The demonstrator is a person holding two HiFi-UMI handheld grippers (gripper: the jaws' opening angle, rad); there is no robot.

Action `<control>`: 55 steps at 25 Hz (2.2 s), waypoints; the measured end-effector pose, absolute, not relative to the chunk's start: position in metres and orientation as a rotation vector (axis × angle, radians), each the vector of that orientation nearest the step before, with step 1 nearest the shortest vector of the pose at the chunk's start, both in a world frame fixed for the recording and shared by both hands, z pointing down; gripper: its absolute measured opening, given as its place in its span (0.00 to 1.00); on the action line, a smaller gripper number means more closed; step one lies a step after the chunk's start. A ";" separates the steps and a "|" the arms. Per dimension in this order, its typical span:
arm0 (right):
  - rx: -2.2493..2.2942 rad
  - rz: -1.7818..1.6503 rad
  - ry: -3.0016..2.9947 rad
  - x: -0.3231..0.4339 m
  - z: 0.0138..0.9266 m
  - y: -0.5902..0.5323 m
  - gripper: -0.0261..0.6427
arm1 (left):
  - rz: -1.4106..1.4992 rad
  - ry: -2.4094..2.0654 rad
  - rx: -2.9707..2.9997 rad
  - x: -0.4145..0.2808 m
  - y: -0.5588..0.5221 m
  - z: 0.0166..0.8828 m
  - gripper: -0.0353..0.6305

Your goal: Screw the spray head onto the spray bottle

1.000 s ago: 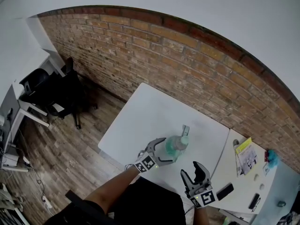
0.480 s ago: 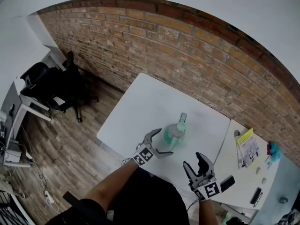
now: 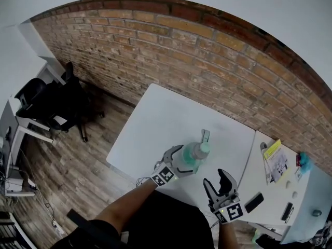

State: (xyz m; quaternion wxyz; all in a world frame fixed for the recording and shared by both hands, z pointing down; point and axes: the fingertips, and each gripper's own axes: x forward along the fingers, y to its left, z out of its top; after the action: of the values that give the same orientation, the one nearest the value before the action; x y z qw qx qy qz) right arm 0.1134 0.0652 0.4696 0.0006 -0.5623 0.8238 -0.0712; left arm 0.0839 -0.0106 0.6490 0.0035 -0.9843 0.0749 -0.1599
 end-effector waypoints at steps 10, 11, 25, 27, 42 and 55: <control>-1.911 -0.306 2.516 0.112 0.469 0.020 0.40 | -0.432 0.173 -3.086 0.101 -0.027 0.655 0.89; -1.937 -0.330 2.510 0.113 0.472 0.018 0.40 | -0.431 0.158 -3.080 0.102 -0.025 0.656 0.89; -2.109 -0.572 2.491 0.105 0.496 -0.011 0.44 | -0.404 0.118 -3.065 0.111 -0.021 0.652 0.89; -2.123 -0.615 2.489 0.105 0.499 -0.014 0.44 | -0.388 0.112 -3.062 0.113 -0.022 0.647 0.89; -2.261 -0.709 2.635 0.104 0.517 -0.038 0.44 | -0.369 0.108 -3.086 0.123 -0.020 0.648 0.88; -1.811 -0.715 2.904 0.106 0.520 -0.033 0.44 | -0.393 0.079 -3.099 0.121 -0.018 0.650 0.87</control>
State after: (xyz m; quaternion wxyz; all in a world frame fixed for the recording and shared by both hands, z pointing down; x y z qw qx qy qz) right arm 0.1063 -0.0334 0.5196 -0.1762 -0.5099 0.8176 -0.2012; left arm 0.1213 -0.0176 0.6497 0.0082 -0.9917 0.0252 -0.1258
